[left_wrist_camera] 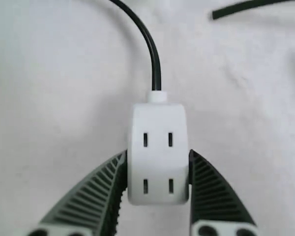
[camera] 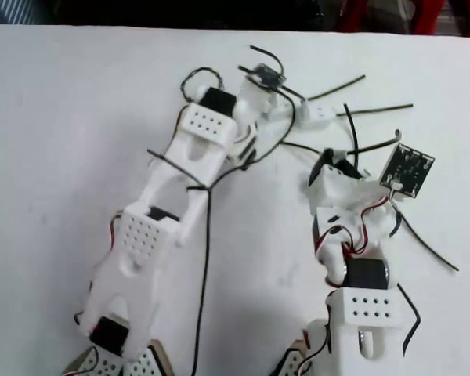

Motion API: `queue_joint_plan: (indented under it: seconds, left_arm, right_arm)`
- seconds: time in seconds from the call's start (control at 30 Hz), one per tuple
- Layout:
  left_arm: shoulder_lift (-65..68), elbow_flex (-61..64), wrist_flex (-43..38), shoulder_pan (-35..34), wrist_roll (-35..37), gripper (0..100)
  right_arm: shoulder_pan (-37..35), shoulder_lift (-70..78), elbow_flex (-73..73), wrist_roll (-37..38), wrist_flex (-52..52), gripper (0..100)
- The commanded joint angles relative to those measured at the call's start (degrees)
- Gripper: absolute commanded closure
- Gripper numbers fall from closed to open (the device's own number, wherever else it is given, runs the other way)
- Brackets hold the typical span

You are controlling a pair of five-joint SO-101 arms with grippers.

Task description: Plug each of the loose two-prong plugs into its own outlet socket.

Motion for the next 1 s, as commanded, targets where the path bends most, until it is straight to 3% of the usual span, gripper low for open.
queue_joint_plan:
  seconds: [0.0, 0.2, 0.53, 0.8, 0.97]
  left_arm:
    - [-1.10, -4.48, 5.45, 1.27, -2.90, 91]
    - [-1.10, -4.57, 9.14, 3.56, -7.74, 97]
    - [-1.71, -1.85, 9.58, 3.74, -5.80, 94]
    - [-17.63, 19.16, 8.88, 6.11, -6.07, 94]
    - [-30.02, 35.69, 2.99, 4.09, -6.51, 94]
  right_arm:
    - [0.48, -0.75, -0.79, -0.26, -1.01, 98.0]
    - [0.48, -0.75, -0.79, -0.26, -1.01, 98.0]
    - [0.48, -0.75, -0.79, -0.26, -0.84, 98.0]
    - [0.48, -0.75, -0.79, -0.26, -0.84, 98.0]
    - [0.40, -0.75, -0.79, -0.26, -0.84, 98.0]
